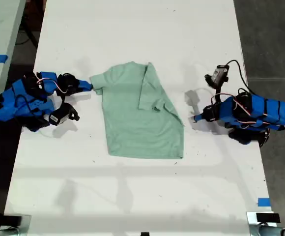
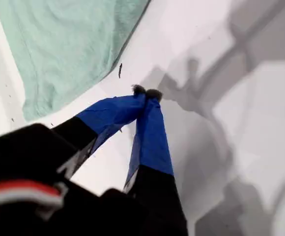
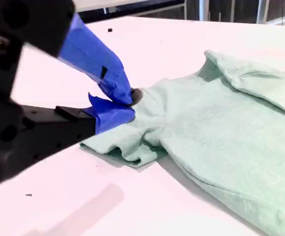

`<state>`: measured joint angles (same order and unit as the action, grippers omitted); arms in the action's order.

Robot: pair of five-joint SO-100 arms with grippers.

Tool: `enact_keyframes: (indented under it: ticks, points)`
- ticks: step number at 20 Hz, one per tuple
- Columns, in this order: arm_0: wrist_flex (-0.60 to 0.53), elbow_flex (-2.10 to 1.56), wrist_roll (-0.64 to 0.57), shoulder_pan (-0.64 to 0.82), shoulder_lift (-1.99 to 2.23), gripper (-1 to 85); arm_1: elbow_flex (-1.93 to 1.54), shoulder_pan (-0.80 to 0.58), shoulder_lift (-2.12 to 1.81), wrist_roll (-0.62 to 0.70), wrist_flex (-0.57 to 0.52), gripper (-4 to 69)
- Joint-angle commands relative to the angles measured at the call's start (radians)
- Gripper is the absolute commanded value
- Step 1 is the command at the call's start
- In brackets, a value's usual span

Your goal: Fold t shirt

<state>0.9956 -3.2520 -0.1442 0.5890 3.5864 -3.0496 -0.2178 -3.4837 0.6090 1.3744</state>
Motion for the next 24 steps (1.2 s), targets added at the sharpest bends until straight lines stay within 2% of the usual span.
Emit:
enact_keyframes:
  ticks: [1, 24]
  points:
    - [0.005, -0.041, -0.006, 0.006, 0.009, -0.3, -0.046, -0.003, -0.014, 0.156, -0.018, -0.9]
    - [0.009, -0.041, -0.005, 0.015, 0.009, -0.3, -0.046, -0.003, -0.014, 0.156, -0.018, -0.9]
